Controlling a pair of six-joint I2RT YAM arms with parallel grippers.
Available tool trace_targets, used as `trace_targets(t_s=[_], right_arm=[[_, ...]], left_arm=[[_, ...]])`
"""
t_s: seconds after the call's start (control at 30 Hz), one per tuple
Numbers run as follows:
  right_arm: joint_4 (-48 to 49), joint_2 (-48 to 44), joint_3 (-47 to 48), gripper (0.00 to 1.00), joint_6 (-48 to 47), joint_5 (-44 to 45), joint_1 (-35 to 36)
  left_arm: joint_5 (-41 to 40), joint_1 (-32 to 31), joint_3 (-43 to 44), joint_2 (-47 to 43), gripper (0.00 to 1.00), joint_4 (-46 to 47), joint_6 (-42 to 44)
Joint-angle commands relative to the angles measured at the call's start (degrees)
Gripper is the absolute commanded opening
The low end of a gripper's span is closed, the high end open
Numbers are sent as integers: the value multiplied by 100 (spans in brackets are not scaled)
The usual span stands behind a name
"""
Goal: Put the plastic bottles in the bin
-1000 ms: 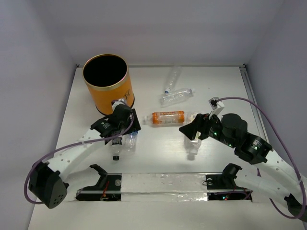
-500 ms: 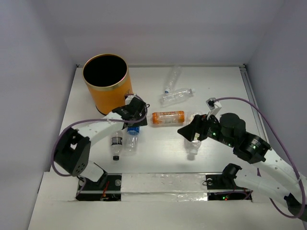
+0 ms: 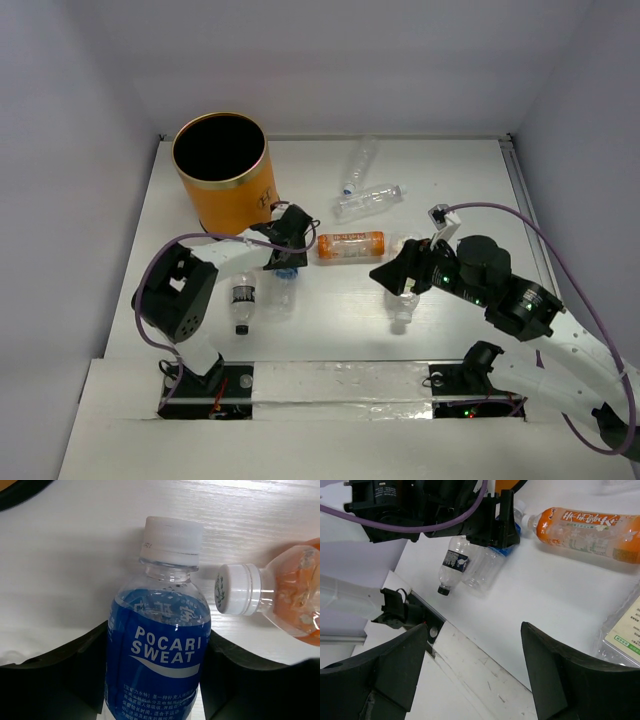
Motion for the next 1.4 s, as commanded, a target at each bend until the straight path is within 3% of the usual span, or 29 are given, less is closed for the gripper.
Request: trace_targets(t_s=[0.0, 0.2, 0.4, 0.63, 0.73, 0.77, 0.87, 0.9, 0.97, 1.17, 1.37], right_arm=[[250, -11, -69, 80, 25, -27, -13], [574, 340, -78, 67, -46, -255, -13], [1223, 876, -139, 52, 33, -605, -13], [2279, 2141, -237, 45, 402, -949, 277], [2482, 3096, 316, 45, 359, -1011, 496], [2482, 3362, 509, 45, 341, -985, 636], [2325, 4417, 1388, 65, 315, -818, 830], [2298, 4663, 1590, 80, 332, -809, 944], [2167, 5331, 2109, 93, 437, -687, 1059], [1841, 6501, 3119, 99, 816, -467, 1384], [1481, 7433, 3893, 100, 790, -378, 1384]], left_arm=[[59, 22, 210, -479, 36, -42, -27], [269, 22, 613, -1742, 33, -727, -98], [525, 22, 1965, -2791, 31, -1500, -98], [-72, 22, 5152, -2310, 30, -1765, 542], [-249, 494, 6094, -1783, 29, -1853, 842], [3, 966, 6238, -1659, 29, -1836, 895], [514, 1672, 6345, -1404, 28, -1415, 887], [498, 1987, 6406, -1264, 28, -1344, 887], [289, 2235, 6704, -1105, 28, -1361, 861], [-116, 2702, 6529, -1043, 29, -457, 728], [-354, 2887, 6617, -648, 31, -237, 834]])
